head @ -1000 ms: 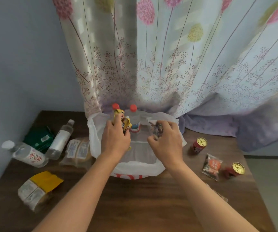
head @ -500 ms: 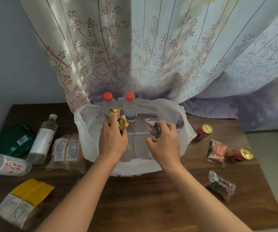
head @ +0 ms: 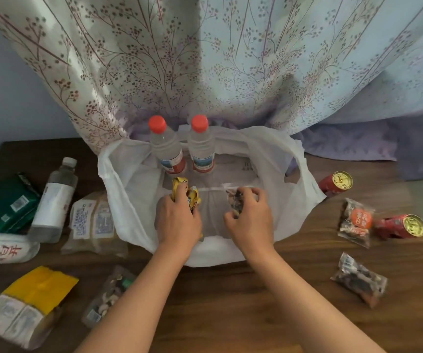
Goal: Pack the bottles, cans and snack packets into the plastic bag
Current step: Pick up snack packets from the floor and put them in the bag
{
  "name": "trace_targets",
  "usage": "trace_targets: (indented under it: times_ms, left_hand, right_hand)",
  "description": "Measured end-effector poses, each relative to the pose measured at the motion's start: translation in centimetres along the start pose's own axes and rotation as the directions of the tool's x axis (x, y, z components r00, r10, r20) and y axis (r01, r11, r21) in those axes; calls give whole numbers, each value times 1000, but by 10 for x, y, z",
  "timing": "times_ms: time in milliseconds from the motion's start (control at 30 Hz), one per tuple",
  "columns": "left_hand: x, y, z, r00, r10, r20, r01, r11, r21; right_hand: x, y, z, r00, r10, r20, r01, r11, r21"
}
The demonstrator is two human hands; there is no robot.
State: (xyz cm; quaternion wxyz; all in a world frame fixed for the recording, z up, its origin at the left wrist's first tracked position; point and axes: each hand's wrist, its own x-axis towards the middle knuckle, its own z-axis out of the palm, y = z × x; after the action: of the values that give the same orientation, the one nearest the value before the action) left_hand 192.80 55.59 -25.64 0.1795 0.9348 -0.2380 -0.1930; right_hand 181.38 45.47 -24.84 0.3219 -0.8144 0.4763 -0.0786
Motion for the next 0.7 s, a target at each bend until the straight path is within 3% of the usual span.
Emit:
trace_targets:
  times_ms: [300, 533, 700]
  left_hand:
    - [10, -14, 9, 991, -91, 94, 85, 994, 68]
    - [-1, -10, -16, 989, 144, 17, -144, 963, 227]
    - [-26, -9, -35, 973, 232, 20, -226, 922, 314]
  right_hand:
    - [-1, 6, 6, 993, 70, 94, -61, 994, -95]
    - [-10, -1, -8, 994, -31, 105, 58, 963, -264]
    - [-20, -8, -30, 985, -131, 115, 162, 928, -335]
